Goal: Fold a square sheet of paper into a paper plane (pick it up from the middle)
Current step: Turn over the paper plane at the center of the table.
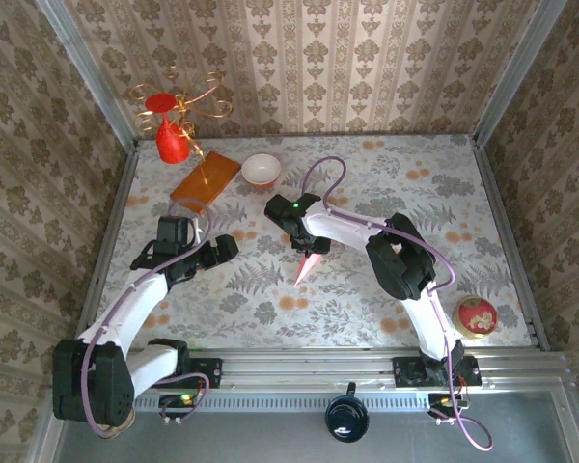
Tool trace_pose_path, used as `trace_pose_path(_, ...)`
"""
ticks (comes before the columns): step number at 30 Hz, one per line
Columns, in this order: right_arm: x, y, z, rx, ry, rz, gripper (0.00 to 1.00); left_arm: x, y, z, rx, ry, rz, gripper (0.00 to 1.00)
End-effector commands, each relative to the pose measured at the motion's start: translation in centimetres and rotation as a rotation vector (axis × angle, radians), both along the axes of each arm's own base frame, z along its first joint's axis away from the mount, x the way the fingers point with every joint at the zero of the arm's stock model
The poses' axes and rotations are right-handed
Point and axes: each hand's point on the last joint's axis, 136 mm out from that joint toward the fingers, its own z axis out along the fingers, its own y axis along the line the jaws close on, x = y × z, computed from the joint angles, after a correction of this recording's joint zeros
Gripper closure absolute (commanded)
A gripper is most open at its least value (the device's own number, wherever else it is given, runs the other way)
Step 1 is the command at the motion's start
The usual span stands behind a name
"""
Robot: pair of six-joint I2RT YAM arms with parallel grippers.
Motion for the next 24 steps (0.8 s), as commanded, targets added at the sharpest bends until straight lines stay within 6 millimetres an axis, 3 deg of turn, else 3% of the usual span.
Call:
trace_pose_path(1,-0.3,-1.2,1.6,-0.028,-0.043,-0.034,0.72,-0.2,0.1,-0.5,0.008,0.010,-0.013,0.00)
trace_pose_path(8,-0.1,-1.6,2.6,-0.032,-0.083,-0.041,0.93,-0.2,0.2,-0.6,0.013,0.014,-0.009,0.00)
trace_pose_path(15,0.7,-1.3,5.4,0.001,-0.153,0.026,1.00,-0.2,0.3,-0.6,0.014,0.018,-0.005,0.00)
trace_pose_path(19,1.5,1.2,8.0,0.125,-0.214,0.169,1.00,-0.1,-0.2,-0.2,-0.007,0.010,-0.021,0.00)
trace_pose_path(24,1.4,6.4,10.0,0.388,-0.254,0.377,1.00,0.3,-0.6,0.9,-0.040,-0.023,-0.027,0.00)
